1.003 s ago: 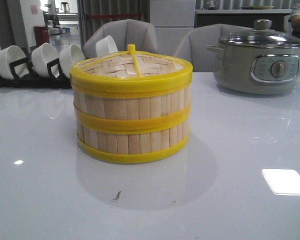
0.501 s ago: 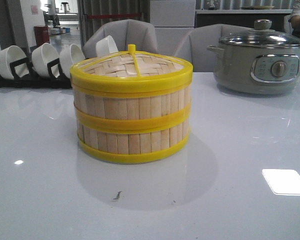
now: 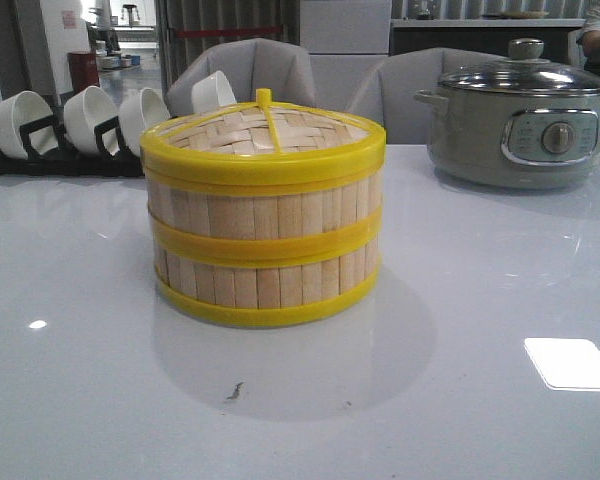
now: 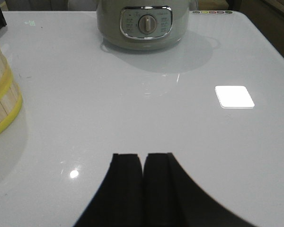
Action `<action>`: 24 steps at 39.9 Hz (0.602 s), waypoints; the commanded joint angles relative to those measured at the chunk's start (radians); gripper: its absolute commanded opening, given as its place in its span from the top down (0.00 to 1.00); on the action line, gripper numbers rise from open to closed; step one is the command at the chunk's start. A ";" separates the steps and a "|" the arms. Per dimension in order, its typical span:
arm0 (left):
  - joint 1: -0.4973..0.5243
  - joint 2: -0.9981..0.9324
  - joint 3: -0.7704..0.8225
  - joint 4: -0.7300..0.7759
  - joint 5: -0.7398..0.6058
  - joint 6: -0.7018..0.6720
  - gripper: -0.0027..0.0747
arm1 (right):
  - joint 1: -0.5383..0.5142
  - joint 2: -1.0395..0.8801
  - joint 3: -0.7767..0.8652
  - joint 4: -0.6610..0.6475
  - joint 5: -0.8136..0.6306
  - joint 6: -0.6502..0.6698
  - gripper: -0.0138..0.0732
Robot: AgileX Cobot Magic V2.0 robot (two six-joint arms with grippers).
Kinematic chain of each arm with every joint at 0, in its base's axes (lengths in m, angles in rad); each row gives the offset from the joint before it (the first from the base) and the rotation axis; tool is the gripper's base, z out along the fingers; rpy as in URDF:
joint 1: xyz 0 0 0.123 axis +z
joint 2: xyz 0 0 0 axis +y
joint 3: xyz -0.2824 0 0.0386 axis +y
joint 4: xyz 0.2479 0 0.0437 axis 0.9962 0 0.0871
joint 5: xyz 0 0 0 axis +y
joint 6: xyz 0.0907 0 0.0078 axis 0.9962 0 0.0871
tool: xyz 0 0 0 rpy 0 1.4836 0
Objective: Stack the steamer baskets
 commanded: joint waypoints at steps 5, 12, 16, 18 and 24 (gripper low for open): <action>0.000 -0.013 0.000 -0.009 -0.092 0.003 0.86 | -0.009 0.009 -0.031 -0.005 -0.084 -0.006 0.78; 0.000 -0.013 0.000 -0.009 -0.092 0.003 0.86 | -0.009 0.009 -0.031 -0.005 -0.084 -0.006 0.78; 0.000 -0.013 0.000 -0.009 -0.092 0.003 0.86 | -0.009 0.009 -0.031 -0.005 -0.084 -0.006 0.78; 0.000 -0.013 0.000 -0.009 -0.092 0.003 0.86 | -0.009 0.009 -0.031 -0.005 -0.084 -0.006 0.78; 0.000 -0.013 0.000 -0.009 -0.092 0.003 0.86 | -0.009 -0.013 -0.030 -0.029 -0.122 -0.006 0.78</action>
